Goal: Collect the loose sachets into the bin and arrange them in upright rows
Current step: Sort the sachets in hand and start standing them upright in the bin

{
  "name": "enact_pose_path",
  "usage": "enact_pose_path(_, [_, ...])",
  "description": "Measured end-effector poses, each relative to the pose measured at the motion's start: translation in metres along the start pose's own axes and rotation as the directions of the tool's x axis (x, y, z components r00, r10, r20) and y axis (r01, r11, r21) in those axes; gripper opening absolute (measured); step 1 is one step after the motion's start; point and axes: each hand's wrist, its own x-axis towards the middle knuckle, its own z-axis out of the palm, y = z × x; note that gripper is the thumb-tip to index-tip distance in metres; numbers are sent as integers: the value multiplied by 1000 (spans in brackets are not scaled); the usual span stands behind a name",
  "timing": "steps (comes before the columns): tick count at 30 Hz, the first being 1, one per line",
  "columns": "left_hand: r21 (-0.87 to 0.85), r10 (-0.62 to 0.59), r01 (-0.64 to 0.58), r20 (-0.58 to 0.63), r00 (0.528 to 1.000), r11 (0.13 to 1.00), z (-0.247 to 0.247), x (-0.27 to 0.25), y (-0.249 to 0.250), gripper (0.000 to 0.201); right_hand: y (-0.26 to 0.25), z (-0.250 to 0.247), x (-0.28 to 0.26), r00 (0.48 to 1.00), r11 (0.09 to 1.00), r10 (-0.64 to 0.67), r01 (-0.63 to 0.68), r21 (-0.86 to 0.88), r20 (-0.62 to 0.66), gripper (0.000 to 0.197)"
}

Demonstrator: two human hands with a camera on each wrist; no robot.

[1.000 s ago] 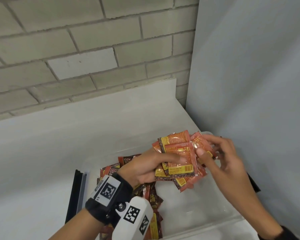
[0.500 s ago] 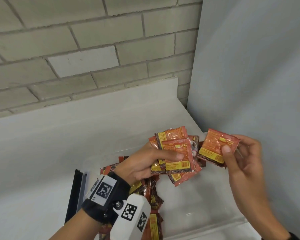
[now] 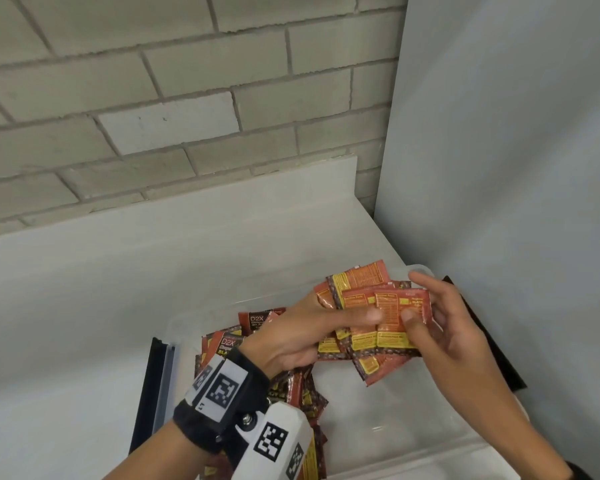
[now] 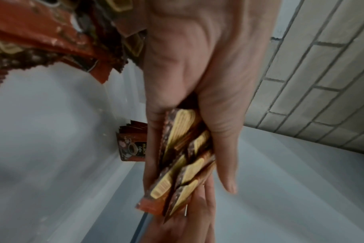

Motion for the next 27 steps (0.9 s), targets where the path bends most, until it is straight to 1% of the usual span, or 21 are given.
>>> enact_pose_path(1, [-11,-12,12,-8,1000,1000,-1,0,1,32,-1,0,0,1000,1000,-3,3,4,1,33])
enact_pose_path(2, [-27,-26,26,-22,999,999,-2,0,1,27,-1,0,0,1000,1000,-7,7,14,3,36])
enact_pose_path(3, [-40,-36,35,-35,999,999,-3,-1,2,24,-2,-1,0,1000,1000,-11,11,20,8,45])
enact_pose_path(4, [-43,-35,33,-42,999,999,-5,-1,2,24,-2,-1,1,1000,1000,-8,7,19,7,51])
enact_pose_path(8, [-31,15,-16,-39,999,999,-4,-2,2,30,1,-1,1,1000,999,-1,1,38,6,52])
enact_pose_path(12, [-40,30,-32,-31,999,999,-2,-3,6,26,4,-3,3,1000,998,21,-21,55,-6,67])
enact_pose_path(13, [-54,17,-19,-38,999,998,-1,-3,7,26,5,-3,3,999,997,29,-27,76,-17,66])
enact_pose_path(15, [-85,-27,21,-76,997,996,-3,-2,8,34,6,-4,4,997,988,61,-53,147,-50,56])
enact_pose_path(17, [-105,-48,37,-95,994,994,-4,-1,8,37,7,-7,4,994,980,94,-82,182,-59,51])
enact_pose_path(21, [-110,21,-27,-50,999,994,-4,-1,7,36,5,-11,4,991,976,133,-125,179,-33,37])
enact_pose_path(24, [-84,110,-107,27,994,991,-5,-1,4,55,4,-11,3,989,973,150,-147,179,-3,28])
enact_pose_path(25, [-70,125,-123,39,991,990,-5,-1,3,60,3,-11,2,988,970,151,-149,192,4,27])
enact_pose_path(27, [-47,140,-138,44,989,989,-4,0,2,64,2,-10,2,990,969,139,-139,207,13,36])
